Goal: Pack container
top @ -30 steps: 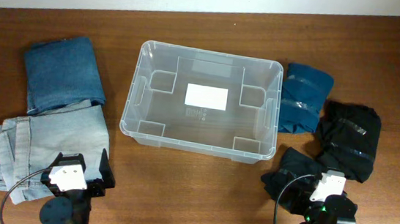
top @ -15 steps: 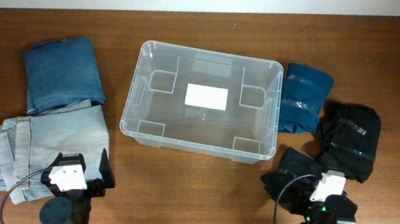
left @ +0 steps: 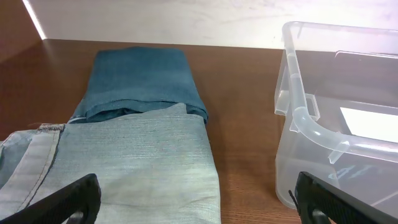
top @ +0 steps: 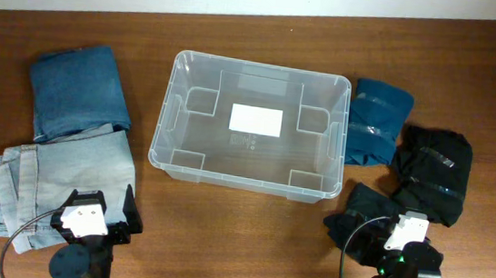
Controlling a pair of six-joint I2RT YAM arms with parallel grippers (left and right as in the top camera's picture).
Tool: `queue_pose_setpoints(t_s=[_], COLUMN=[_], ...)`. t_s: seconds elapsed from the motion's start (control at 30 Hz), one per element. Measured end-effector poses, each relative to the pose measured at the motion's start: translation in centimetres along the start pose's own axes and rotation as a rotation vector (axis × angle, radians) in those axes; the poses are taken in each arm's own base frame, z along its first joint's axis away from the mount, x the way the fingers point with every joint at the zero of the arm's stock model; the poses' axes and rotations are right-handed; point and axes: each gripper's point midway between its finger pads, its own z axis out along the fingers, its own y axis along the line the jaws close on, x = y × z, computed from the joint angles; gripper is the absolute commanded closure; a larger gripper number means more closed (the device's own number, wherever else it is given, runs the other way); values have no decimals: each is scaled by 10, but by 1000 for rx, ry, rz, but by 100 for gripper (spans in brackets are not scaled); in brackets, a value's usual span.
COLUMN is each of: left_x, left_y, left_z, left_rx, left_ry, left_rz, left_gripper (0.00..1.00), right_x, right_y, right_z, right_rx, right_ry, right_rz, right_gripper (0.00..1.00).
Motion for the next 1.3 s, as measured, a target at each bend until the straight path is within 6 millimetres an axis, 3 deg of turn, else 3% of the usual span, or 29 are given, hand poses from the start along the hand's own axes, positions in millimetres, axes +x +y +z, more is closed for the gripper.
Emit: queue_pose_setpoints(t_s=[0.37, 0.6, 0.73, 0.83, 0.97, 1.17, 1.3], left_x=[0, -3, -9, -32, -89, -179, -216], left_y=[-2, -28, -33, -29, -17, -30, -30], left_z=[0, -2, -7, -16, -21, 4, 22], left_rx=[10, 165, 191, 162, 84, 148, 154], left_ry=[0, -13, -3, 29, 86, 178, 191], left_rz=[0, 1, 0, -10, -28, -42, -40], left_gripper=[0, 1, 0, 1, 1, 1, 1], right_x=[0, 0, 0, 0, 0, 0, -1], right_y=[0, 0, 0, 0, 0, 0, 1], right_z=[0, 0, 0, 0, 0, 0, 0], right_rx=[0, 0, 0, 0, -2, -3, -4], right_ry=[0, 0, 1, 1, 0, -3, -4], right_rz=[0, 0, 0, 0, 0, 0, 0], right_gripper=[2, 1, 2, 2, 2, 2, 1])
